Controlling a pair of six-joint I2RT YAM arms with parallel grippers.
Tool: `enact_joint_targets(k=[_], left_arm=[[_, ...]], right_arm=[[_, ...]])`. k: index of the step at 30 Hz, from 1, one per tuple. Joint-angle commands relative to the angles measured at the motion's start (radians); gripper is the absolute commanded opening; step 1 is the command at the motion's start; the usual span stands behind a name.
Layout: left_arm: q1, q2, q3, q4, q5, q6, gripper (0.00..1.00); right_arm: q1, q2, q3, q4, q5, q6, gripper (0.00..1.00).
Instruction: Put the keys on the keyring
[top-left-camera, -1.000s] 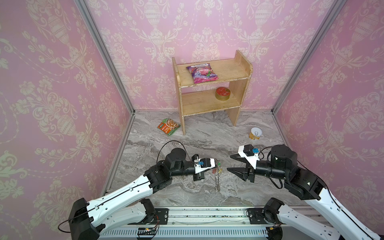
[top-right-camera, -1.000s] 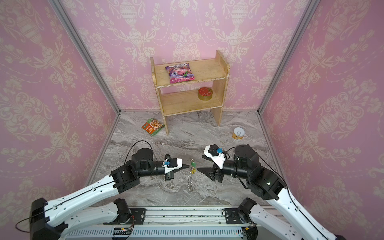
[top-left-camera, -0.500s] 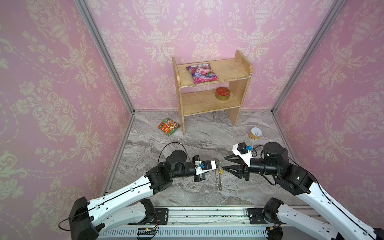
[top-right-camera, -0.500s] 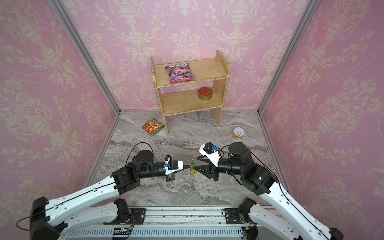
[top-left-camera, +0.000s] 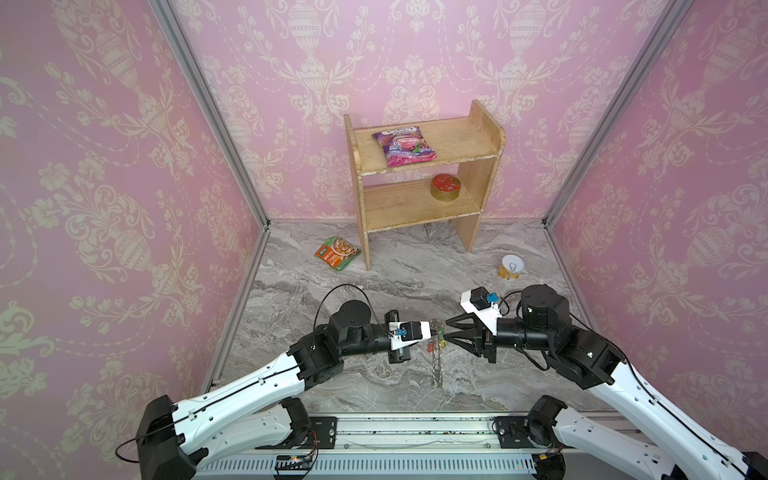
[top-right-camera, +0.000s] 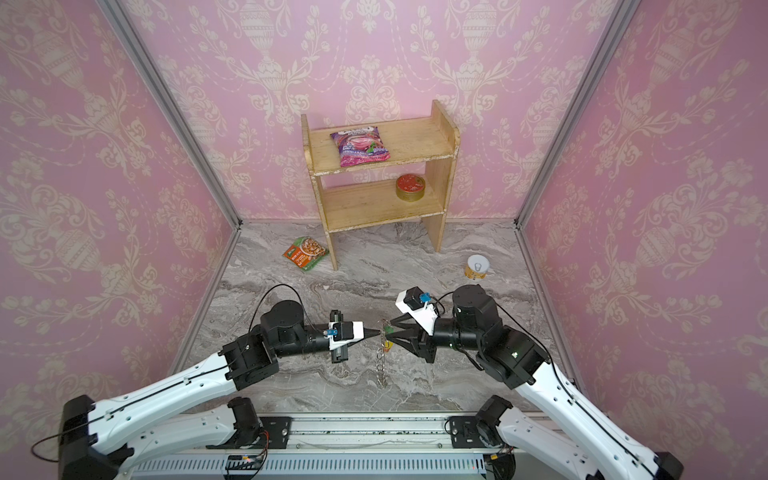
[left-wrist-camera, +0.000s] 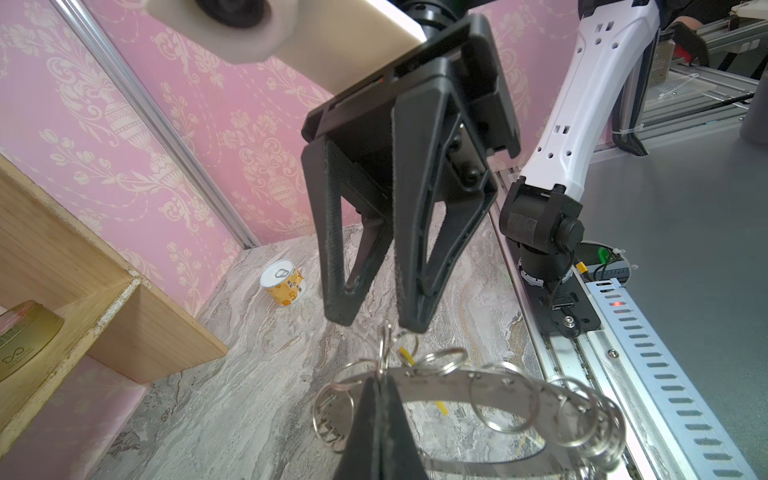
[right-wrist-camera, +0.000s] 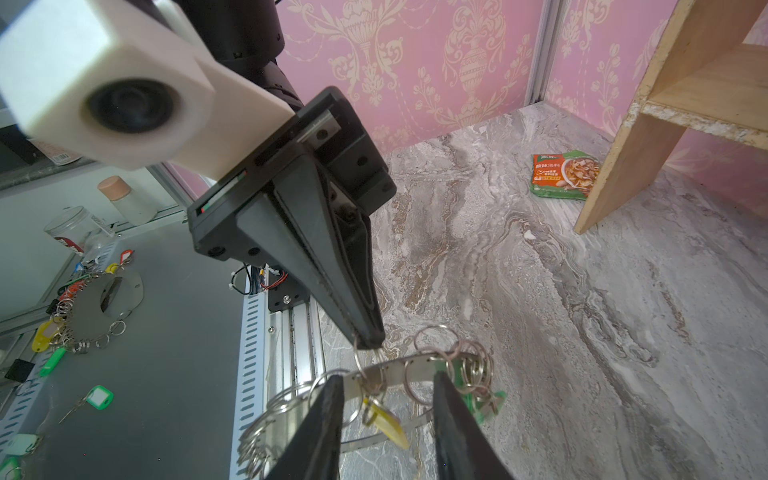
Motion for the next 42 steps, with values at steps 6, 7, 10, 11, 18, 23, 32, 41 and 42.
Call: enact_joint_targets(k=[6,7,10,11,18,23,32,41,42], left_arm=[[-0.007,-0.023,0.034,0.056,0.050,-0.013,0.00],[-0.007,-0.022,0.036,0.057,0.053,-0.015,0.00],[-0.007,-0.022,0.039,0.062,0.061,-0.019,0.00],[-0.007,-0.022,0.039,0.065,0.063,-0.021,0.00],[-0.007,-0.026,0.041,0.081,0.074,-0.036,0.00],[-0.007,-0.025,0.042,0.104,0.084,-0.053,0.00],[-0.007,-0.025,0.042,0.122,0.106,-0.080,0.00],[-0.007,-0.022,0.044,0.139,0.119,-0.096,0.00],[-0.007,-0.022,0.044,0.142,0.119,-0.098,0.00]], right_arm=[[-0.005,0.005,-0.013,0.008,-0.033,0.007,0.31],[-0.005,0.007,-0.015,0.012,-0.036,0.009,0.30],[-0.004,0.010,-0.018,0.017,-0.039,0.013,0.29],[-0.004,0.010,-0.019,0.018,-0.040,0.012,0.29],[-0.004,0.009,-0.022,0.027,-0.046,0.015,0.27],[-0.004,0.002,-0.027,0.039,-0.050,0.018,0.24],[-0.004,-0.040,-0.042,0.072,-0.049,0.026,0.19],[-0.004,-0.044,-0.051,0.094,-0.063,0.036,0.14],[-0.004,-0.045,-0.050,0.096,-0.065,0.037,0.14]])
